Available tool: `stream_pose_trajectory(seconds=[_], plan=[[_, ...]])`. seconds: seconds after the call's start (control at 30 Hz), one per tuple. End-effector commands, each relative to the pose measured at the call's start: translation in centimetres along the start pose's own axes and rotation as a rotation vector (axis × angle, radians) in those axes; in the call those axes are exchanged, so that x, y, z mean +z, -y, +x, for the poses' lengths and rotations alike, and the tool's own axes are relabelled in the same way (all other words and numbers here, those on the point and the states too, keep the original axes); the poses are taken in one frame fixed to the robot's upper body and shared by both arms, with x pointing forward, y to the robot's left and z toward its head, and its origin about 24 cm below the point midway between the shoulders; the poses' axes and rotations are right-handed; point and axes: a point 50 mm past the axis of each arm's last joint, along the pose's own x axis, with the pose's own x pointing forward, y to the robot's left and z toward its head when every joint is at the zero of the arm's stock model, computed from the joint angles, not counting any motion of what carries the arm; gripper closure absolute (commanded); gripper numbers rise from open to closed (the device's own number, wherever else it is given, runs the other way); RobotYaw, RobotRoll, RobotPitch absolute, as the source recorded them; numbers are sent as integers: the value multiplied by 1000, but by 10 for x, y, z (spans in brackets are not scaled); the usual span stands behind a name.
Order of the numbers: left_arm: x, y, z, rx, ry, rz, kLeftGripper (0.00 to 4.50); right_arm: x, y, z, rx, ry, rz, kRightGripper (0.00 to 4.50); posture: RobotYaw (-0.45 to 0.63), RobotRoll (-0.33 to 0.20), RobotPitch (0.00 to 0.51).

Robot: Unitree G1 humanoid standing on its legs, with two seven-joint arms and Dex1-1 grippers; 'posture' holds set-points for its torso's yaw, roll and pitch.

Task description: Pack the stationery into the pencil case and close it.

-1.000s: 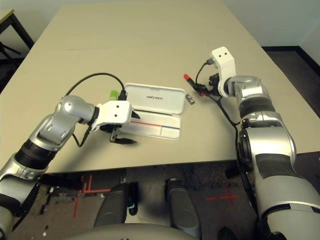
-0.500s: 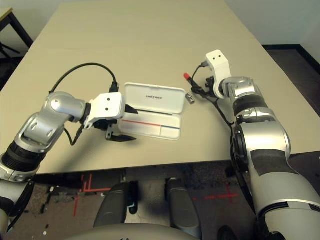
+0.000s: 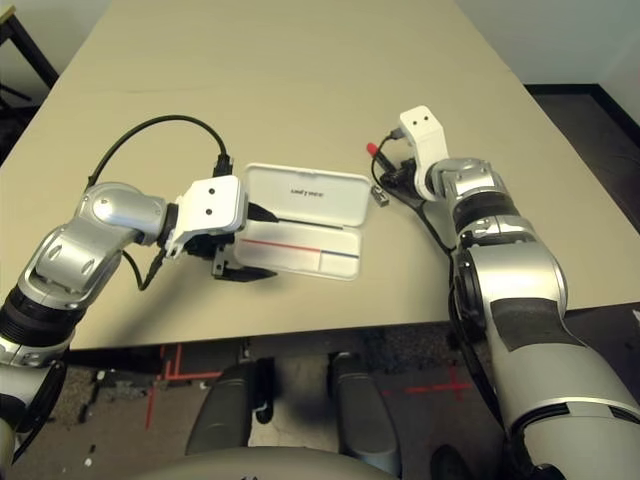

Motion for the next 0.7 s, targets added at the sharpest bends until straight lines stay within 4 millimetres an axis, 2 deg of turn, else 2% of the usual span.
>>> stream_pose_trajectory(seconds=[0.03, 0.2, 0.4, 0.57, 0.7], plan=[[1, -1, -3, 12, -1, 12, 0, -8, 6, -3, -20, -33, 19, 3928, 46, 0, 211], [0, -4, -3, 23, -3, 18, 0, 5, 25, -21, -19, -4, -12, 3928, 39, 0, 204], [-4, -8, -5, 34, -14, 22, 0, 18, 55, -58, 18, 24, -90, 3928, 11, 0, 194], [-6, -11, -6, 38, -17, 23, 0, 22, 65, -84, 113, 36, -152, 3928, -9, 0, 189], [-8, -15, -6, 43, -19, 27, 0, 18, 61, -112, 292, -8, -243, 3928, -33, 0, 184]])
